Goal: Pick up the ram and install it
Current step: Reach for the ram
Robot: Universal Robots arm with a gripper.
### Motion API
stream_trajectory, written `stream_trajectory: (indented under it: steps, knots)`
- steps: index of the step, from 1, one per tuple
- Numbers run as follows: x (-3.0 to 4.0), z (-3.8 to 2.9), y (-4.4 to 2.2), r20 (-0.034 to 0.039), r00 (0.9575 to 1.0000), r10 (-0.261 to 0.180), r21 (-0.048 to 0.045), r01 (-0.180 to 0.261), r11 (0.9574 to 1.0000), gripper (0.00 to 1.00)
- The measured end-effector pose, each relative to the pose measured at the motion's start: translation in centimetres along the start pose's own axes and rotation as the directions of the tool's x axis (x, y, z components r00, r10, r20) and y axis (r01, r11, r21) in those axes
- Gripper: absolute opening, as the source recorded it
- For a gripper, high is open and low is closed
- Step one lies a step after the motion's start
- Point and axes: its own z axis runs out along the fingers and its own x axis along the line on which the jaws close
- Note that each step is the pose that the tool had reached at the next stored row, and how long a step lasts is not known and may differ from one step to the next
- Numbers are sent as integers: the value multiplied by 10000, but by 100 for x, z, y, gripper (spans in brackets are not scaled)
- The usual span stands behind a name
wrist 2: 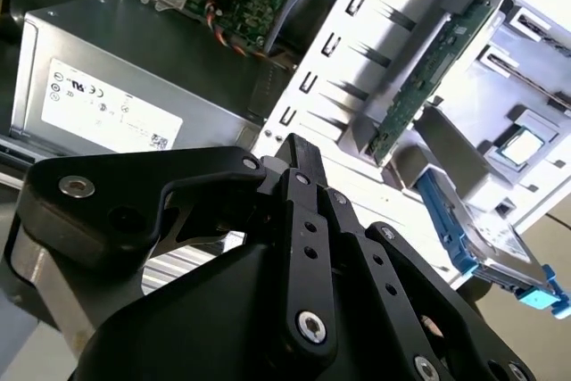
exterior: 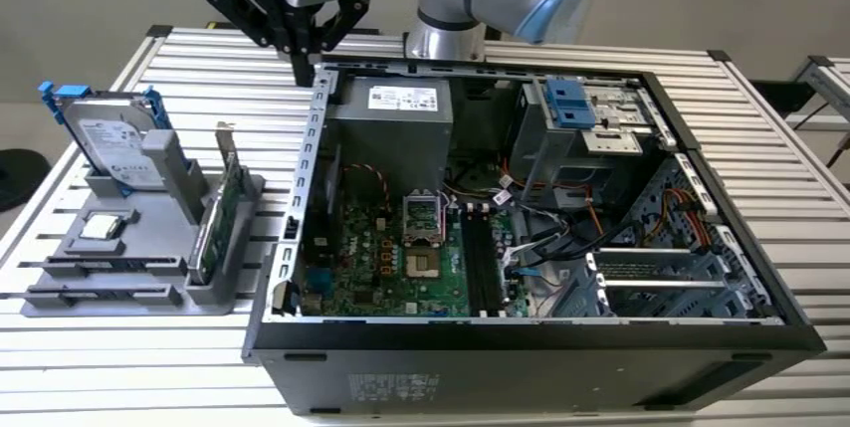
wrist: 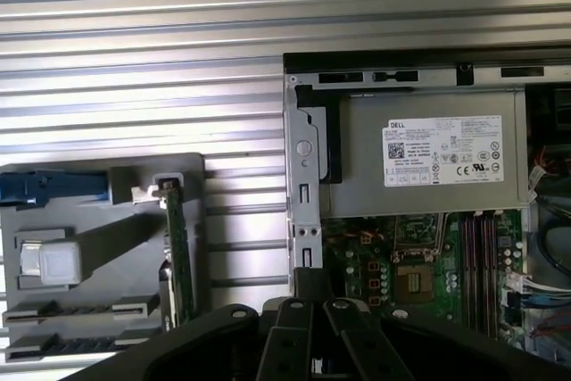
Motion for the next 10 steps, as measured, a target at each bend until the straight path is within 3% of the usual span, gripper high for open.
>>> stream_trajectory:
  steps: [10]
  knots:
    - [105, -2, -7, 0, 10000, 0, 0, 0, 10000, 0]
